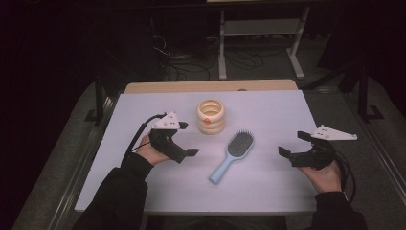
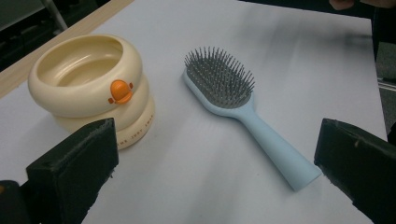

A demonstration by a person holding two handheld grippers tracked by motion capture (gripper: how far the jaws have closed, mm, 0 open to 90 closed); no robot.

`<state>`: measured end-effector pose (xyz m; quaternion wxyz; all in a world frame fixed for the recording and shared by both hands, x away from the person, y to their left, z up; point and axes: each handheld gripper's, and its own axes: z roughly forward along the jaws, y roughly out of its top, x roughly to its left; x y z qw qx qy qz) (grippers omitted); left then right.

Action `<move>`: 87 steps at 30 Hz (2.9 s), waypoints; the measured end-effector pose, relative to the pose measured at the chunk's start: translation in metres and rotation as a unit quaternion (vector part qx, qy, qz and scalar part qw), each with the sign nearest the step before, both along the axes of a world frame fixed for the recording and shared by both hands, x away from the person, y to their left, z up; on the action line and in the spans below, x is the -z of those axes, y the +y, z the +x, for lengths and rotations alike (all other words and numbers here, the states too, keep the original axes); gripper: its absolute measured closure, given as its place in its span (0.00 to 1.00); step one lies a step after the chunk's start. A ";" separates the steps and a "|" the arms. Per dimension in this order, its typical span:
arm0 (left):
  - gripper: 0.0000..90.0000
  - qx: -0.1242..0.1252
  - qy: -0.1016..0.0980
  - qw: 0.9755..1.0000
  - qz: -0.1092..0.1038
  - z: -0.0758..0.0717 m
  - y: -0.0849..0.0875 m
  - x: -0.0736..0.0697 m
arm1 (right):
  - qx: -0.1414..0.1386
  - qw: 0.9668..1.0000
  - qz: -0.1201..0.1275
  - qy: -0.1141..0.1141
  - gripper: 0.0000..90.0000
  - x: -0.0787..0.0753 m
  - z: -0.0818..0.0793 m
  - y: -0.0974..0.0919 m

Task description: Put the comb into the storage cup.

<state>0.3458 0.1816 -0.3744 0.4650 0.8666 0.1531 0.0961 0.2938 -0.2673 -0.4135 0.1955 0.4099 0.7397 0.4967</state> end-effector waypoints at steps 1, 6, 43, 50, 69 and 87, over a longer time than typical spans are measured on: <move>0.00 0.001 0.001 1.000 0.000 0.000 -0.001 0.000 | -0.001 1.000 0.000 0.000 0.00 0.000 0.000 0.000; 0.00 0.007 0.003 1.000 0.002 -0.001 -0.006 0.002 | -0.001 1.000 0.000 0.000 0.00 0.000 0.000 0.000; 0.00 0.048 0.022 0.998 0.024 -0.004 -0.045 0.016 | -0.003 1.000 -0.002 0.001 0.00 0.000 0.000 0.001; 0.00 0.059 0.025 0.998 0.030 -0.007 -0.055 0.019 | -0.004 1.000 -0.002 0.001 0.00 0.000 0.000 0.000; 0.21 0.104 0.030 0.993 0.055 -0.015 -0.071 0.030 | -0.005 1.000 -0.001 0.000 0.00 0.000 0.000 0.001; 0.53 0.146 0.041 0.984 0.094 -0.025 -0.085 0.044 | -0.005 1.000 -0.002 0.001 0.00 0.000 0.000 0.001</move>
